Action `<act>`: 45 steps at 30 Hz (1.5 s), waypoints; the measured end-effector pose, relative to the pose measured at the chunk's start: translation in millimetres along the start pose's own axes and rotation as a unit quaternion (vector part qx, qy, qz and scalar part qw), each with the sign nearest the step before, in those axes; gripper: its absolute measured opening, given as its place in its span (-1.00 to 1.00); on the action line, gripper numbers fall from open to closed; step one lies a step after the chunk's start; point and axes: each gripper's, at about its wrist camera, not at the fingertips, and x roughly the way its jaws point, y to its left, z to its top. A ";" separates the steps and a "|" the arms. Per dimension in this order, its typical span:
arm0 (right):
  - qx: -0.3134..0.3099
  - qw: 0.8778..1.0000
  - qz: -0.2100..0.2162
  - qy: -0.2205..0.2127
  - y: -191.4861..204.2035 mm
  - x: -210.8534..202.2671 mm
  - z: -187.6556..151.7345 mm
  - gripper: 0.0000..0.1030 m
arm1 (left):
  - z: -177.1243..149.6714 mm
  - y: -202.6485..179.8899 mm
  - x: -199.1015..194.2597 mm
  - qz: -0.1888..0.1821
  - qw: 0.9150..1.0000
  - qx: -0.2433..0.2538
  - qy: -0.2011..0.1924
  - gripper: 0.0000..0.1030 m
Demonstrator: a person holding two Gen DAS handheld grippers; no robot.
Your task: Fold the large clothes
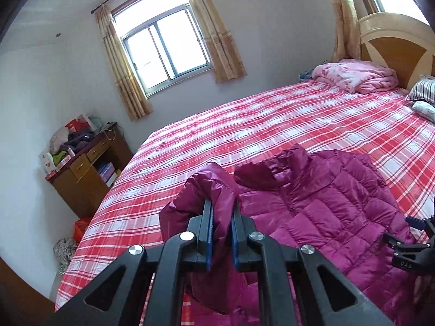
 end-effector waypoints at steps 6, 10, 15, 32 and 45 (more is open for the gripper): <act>0.005 1.000 0.003 0.002 -2.0 0.5 -1.3 0.52 | 3.2 -49.4 15.4 -0.032 0.999 0.014 0.008 -0.81; 0.009 1.000 0.001 -0.006 -2.3 -1.1 -2.2 0.52 | 0.1 -71.6 31.7 -0.047 0.999 0.015 0.018 -0.81; 0.008 1.000 0.000 -0.008 -1.5 -1.6 -2.1 0.52 | -12.0 -93.9 49.5 -0.062 0.998 0.016 0.028 -0.80; 0.025 0.999 0.019 -0.007 -8.8 -1.4 -0.2 0.52 | -34.5 -58.6 40.8 0.004 1.000 0.010 -0.018 0.71; -0.006 0.992 0.124 0.034 72.2 8.5 51.4 0.39 | -112.6 63.8 96.5 0.027 0.986 -0.125 0.110 0.71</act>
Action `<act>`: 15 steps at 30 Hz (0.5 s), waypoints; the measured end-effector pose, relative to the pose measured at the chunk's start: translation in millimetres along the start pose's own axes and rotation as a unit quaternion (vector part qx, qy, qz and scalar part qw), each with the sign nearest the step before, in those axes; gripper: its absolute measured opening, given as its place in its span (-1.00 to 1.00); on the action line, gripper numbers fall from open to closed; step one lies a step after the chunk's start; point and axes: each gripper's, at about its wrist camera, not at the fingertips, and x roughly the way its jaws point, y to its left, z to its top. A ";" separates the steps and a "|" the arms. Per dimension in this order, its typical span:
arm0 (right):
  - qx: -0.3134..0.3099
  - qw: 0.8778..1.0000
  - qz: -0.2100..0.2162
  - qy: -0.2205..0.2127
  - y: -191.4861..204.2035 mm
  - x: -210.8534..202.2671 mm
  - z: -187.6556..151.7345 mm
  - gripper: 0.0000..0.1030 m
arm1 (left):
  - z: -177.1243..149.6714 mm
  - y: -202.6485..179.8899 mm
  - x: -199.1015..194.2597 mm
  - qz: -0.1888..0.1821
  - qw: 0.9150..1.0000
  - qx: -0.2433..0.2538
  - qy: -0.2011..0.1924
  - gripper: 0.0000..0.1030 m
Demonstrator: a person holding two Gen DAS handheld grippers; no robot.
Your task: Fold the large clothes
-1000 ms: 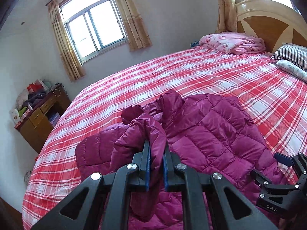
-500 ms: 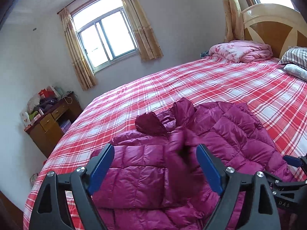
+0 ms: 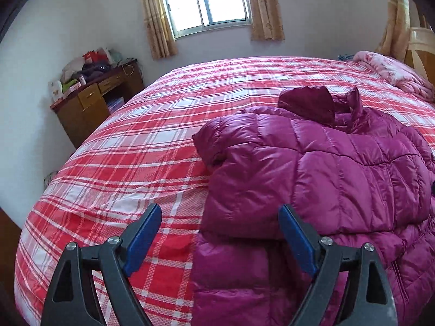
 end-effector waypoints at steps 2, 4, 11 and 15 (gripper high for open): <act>-0.012 0.999 -0.002 0.037 4.5 18.5 -0.8 -0.67 | 2.1 14.5 -3.8 0.005 1.000 -0.006 -0.004 0.71; -0.024 0.999 -0.013 0.030 5.9 16.9 -7.6 -0.68 | 7.8 28.1 -8.9 0.005 1.000 -0.015 -0.011 0.71; -0.046 0.997 -0.060 0.024 0.9 6.4 -21.6 -0.68 | 34.7 32.4 -16.0 -0.041 0.998 -0.051 -0.019 0.71; -0.029 0.995 -0.088 -0.045 7.1 -20.0 -7.0 0.25 | 49.9 -4.6 -14.4 -0.073 0.997 -0.027 -0.023 0.71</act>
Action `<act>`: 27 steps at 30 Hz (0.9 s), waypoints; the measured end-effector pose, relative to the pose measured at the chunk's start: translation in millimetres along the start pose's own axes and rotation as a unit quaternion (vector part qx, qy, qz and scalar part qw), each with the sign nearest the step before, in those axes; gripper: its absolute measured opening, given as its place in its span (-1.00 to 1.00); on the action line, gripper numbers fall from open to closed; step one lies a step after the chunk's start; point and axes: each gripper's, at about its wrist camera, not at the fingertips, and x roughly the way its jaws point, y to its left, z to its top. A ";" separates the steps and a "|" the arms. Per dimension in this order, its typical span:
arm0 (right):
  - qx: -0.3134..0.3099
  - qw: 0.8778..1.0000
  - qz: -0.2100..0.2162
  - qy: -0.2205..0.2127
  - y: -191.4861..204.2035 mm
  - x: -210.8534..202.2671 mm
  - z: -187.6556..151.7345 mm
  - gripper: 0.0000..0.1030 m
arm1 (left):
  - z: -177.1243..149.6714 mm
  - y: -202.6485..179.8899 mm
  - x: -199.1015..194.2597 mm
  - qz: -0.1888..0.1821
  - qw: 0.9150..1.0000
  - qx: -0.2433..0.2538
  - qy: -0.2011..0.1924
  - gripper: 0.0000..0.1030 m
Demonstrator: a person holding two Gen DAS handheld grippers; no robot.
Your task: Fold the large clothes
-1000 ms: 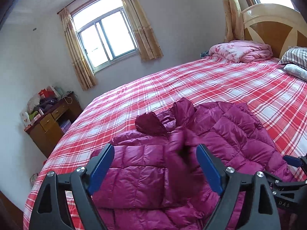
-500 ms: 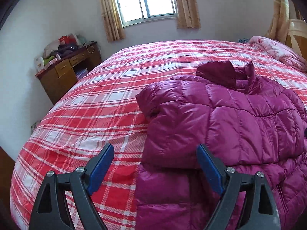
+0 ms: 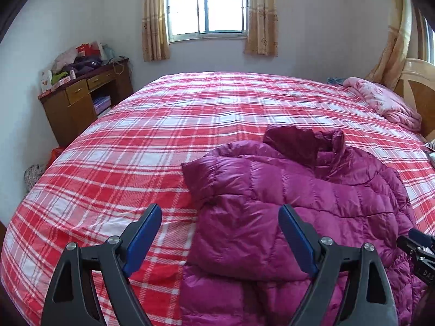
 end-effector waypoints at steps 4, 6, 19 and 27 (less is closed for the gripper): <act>-0.003 0.999 0.017 -0.030 15.5 -7.6 19.3 0.29 | 7.7 -30.3 29.0 -0.015 0.999 0.027 0.018 0.71; -0.007 0.999 0.037 -0.013 26.8 7.3 27.5 0.14 | 8.0 -35.2 50.2 0.003 0.999 0.036 0.033 0.71; -0.014 0.999 0.019 0.037 32.6 63.1 3.4 0.08 | -29.3 -18.8 107.4 -0.011 0.995 -0.006 0.103 0.79; -0.018 0.999 0.008 0.039 34.1 70.7 -0.9 0.08 | -30.6 -21.5 111.1 0.001 0.994 0.003 0.106 0.83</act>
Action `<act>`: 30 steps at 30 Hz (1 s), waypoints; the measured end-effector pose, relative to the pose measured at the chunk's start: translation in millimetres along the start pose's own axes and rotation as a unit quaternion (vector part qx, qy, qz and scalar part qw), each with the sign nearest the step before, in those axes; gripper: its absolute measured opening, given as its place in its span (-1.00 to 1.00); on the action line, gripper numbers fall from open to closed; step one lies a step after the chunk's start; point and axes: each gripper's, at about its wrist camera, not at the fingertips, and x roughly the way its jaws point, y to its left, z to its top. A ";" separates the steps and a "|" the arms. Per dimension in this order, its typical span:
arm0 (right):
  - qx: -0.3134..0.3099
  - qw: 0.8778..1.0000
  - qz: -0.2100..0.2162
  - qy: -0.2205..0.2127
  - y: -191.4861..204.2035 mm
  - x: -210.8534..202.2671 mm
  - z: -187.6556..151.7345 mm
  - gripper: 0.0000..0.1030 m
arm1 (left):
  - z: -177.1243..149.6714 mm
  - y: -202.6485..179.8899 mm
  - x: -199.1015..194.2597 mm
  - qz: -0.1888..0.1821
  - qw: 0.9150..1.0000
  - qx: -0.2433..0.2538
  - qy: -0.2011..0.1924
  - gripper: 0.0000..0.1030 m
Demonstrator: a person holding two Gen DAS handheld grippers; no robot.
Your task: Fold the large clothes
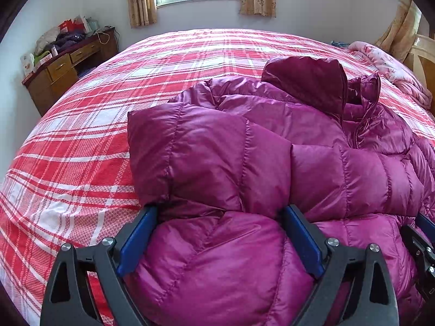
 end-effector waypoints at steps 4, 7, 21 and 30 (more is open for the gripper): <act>-0.008 1.000 -0.012 0.003 3.1 2.3 -0.3 0.09 | 0.6 -1.9 1.9 0.002 1.000 0.002 0.001 0.83; -0.023 0.999 -0.030 0.007 9.1 4.5 -0.5 0.10 | 0.2 -2.5 3.2 0.006 1.000 0.005 0.002 0.84; -0.044 0.997 -0.063 0.008 16.1 7.1 -4.1 0.11 | -1.1 -7.7 7.5 0.027 1.000 0.008 0.003 0.94; -0.068 0.993 -0.093 0.010 26.4 8.5 -6.1 0.12 | 0.1 -5.1 9.1 0.031 0.999 0.007 0.008 0.98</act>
